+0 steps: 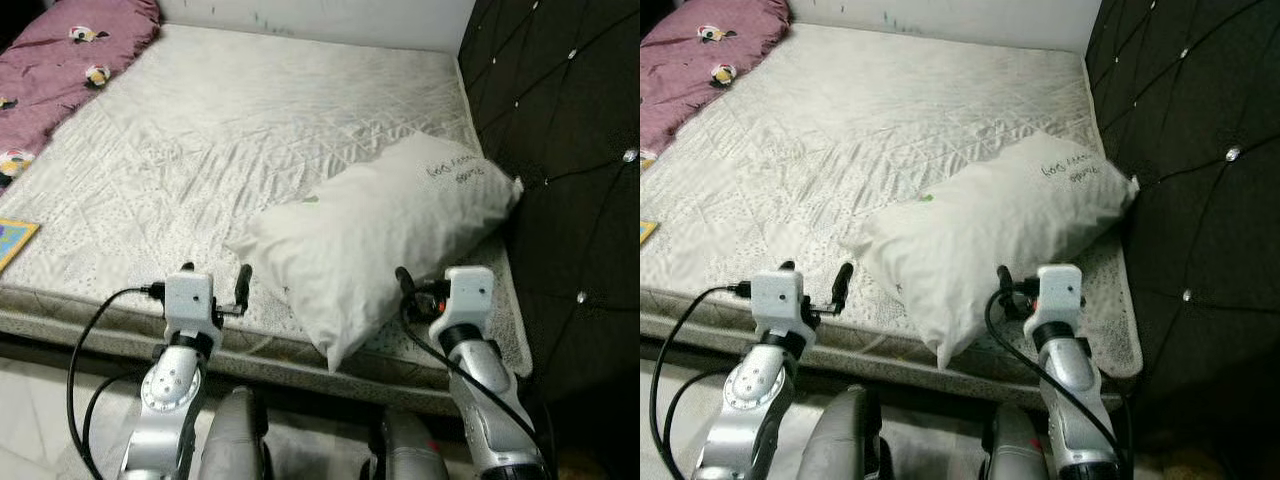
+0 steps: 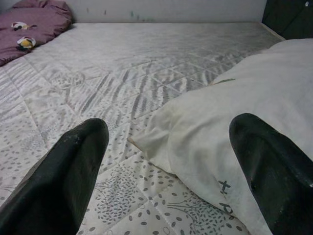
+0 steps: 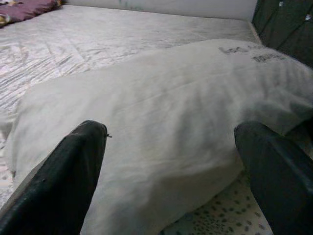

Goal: Clean up the room

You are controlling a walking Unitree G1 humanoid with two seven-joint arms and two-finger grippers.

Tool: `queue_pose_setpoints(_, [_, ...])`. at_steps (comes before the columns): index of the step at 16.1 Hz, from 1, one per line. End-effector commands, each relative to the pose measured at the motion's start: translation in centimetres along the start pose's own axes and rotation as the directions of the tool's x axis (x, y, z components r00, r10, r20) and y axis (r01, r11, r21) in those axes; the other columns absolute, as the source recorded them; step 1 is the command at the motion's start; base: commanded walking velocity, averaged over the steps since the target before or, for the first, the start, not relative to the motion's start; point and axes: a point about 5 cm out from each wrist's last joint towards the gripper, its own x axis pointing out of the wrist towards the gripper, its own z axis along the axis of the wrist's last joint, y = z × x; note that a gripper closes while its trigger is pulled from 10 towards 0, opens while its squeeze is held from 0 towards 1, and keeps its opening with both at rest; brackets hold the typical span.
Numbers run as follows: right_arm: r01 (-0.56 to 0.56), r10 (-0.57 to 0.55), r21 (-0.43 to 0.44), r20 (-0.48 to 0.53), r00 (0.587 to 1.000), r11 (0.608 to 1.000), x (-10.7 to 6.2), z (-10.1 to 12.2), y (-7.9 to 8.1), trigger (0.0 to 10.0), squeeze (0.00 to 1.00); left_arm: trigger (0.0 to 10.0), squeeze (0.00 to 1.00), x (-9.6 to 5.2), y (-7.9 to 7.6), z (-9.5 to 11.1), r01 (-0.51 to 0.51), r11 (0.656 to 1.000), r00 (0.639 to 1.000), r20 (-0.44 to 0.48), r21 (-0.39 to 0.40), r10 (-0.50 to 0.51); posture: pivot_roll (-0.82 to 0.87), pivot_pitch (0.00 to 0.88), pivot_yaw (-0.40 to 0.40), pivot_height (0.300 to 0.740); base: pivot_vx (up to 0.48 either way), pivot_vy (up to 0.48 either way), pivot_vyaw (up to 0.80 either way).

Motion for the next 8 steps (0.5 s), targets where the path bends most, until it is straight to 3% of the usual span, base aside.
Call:
queue_pose_setpoints(1, [-0.035,0.035,0.005,-0.047,0.998,0.999,-0.05,-0.75,0.26,10.0,0.00,10.0,0.00,-0.02,0.12,-0.23,-0.008,1.000,1.000,-0.015,0.010,0.008,-0.02,0.055,-0.010,0.604,0.000,0.000,0.00])
queue_pose_setpoints(6, [-0.107,0.107,0.000,-0.049,0.993,0.994,0.15,-0.84,0.81,10.0,0.00,10.0,0.00,-0.10,0.58,-0.27,-0.038,0.999,0.999,-0.017,0.012,0.038,-0.01,0.055,-0.014,0.604,0.000,0.000,0.00])
queue_pose_setpoints(8, [-0.119,0.119,0.002,-0.049,0.992,0.993,0.23,-0.83,0.90,10.0,0.00,10.0,0.00,-0.16,0.69,-0.28,-0.048,0.999,0.999,-0.018,0.015,0.048,-0.01,0.057,-0.013,0.585,0.000,0.000,0.00])
